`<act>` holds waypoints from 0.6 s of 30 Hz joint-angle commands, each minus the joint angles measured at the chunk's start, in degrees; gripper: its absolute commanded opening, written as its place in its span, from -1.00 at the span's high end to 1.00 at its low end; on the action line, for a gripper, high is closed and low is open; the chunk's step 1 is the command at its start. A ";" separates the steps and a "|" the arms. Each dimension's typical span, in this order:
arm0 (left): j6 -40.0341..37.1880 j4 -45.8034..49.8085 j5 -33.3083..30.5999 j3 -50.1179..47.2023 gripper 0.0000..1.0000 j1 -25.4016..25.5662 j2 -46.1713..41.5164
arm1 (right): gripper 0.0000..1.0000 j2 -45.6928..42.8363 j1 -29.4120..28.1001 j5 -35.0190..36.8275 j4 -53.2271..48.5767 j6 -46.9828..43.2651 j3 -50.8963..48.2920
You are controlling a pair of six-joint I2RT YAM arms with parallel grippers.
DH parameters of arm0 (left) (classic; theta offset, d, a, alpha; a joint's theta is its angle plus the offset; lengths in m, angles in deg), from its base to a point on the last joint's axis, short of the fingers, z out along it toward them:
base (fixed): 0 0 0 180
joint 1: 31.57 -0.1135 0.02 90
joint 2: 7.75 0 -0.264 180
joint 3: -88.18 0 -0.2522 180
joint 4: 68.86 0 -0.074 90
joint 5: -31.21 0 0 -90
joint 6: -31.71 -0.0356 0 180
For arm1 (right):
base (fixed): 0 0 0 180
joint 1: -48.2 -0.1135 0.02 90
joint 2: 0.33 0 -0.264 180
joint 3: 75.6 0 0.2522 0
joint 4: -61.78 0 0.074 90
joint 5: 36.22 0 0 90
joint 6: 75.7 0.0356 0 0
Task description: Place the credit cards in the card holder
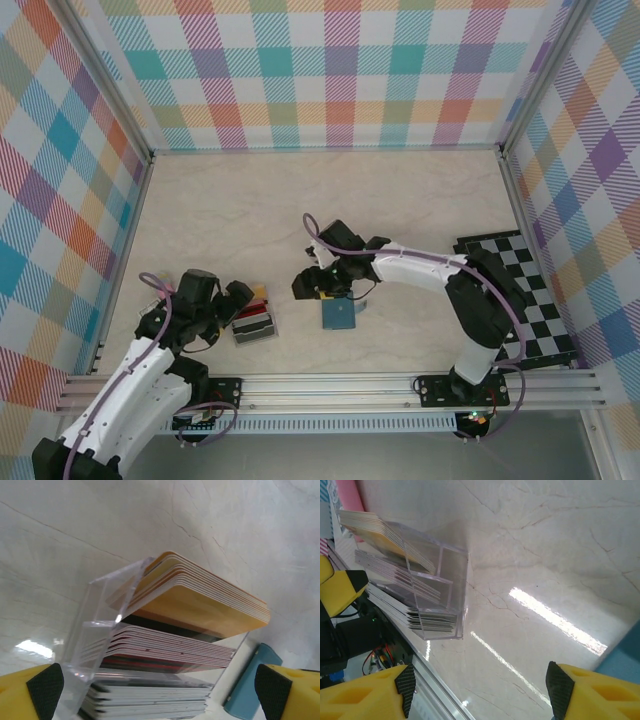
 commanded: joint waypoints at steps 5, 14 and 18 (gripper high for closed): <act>6.47 -15.68 7.15 -6.33 -1.00 -0.83 -1.18 | -0.32 3.21 -0.21 -2.40 5.17 4.73 0.66; 8.75 -28.08 10.81 -8.98 -1.00 -0.84 2.25 | 0.13 6.84 0.24 -5.99 5.72 5.95 2.70; 8.63 -33.42 12.00 -7.62 -1.00 -0.81 7.89 | 0.15 8.06 1.00 -6.85 6.50 6.51 3.46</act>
